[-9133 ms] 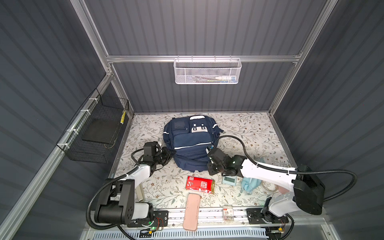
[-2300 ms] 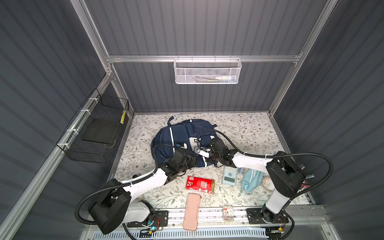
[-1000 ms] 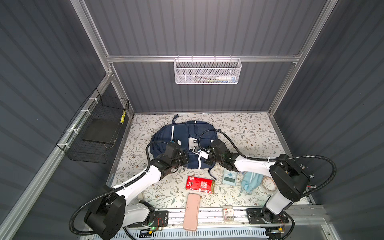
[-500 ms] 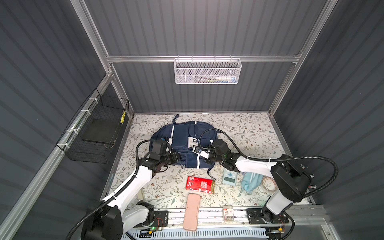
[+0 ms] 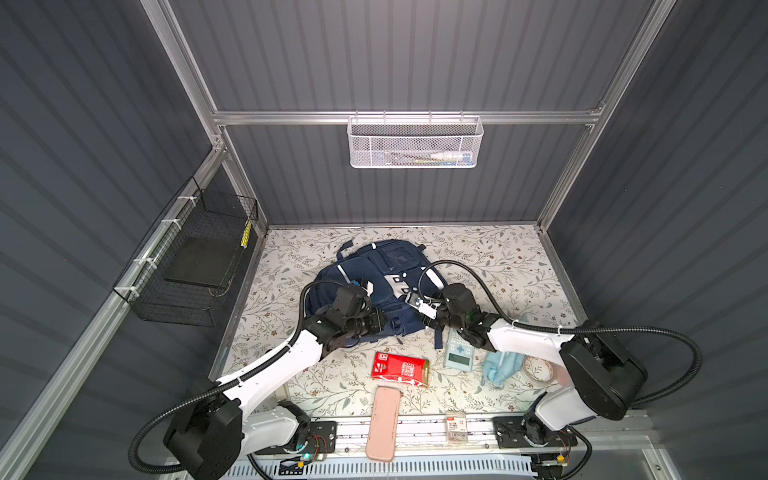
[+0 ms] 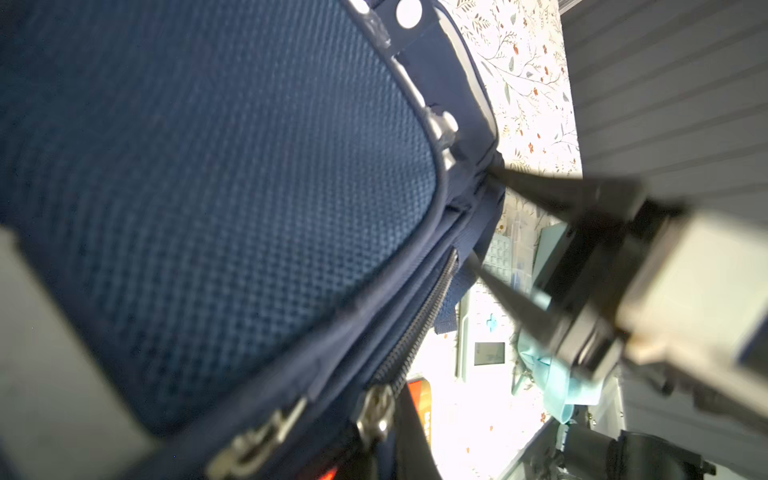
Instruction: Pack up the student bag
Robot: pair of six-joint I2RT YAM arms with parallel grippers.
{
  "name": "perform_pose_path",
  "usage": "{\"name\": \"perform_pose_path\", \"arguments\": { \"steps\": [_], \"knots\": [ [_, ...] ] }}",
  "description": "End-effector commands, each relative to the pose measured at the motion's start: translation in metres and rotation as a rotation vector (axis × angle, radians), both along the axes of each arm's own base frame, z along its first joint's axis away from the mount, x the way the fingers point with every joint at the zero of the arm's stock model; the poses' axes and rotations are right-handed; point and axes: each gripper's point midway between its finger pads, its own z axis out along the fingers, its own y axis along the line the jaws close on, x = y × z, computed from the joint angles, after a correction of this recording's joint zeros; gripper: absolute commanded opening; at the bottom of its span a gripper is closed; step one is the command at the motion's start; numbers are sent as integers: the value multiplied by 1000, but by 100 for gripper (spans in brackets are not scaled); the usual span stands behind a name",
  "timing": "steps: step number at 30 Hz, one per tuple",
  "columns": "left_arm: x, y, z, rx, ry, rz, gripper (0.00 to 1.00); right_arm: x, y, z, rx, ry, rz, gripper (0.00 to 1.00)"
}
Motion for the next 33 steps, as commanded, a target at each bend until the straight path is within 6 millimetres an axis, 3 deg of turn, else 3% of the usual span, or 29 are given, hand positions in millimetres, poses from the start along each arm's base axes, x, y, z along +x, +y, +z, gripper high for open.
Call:
{"name": "perform_pose_path", "arguments": {
  "steps": [1,9,10,13,16,23,29,31,33],
  "knots": [
    [19,-17,51,-129,-115,17,0,-4,23,12,5,-87,35,60],
    [6,-9,31,-120,-58,35,0,20,57,13,44,-150,3,48],
    [6,-9,32,-121,-58,35,0,20,58,12,49,-147,8,44],
    [6,4,32,-55,-76,60,0,12,58,2,27,-144,38,12],
    [14,33,25,21,-62,110,0,9,44,-6,-9,-173,35,0],
    [34,98,16,31,-9,206,0,24,-8,-13,-41,-164,-43,0],
    [46,149,12,10,13,285,0,45,-45,-4,-6,-185,-134,0],
    [50,158,20,6,3,284,0,50,-54,-4,-8,-186,-154,0],
    [50,150,35,-30,-18,244,0,52,-57,-6,-30,-196,-155,0]
  ]
}}
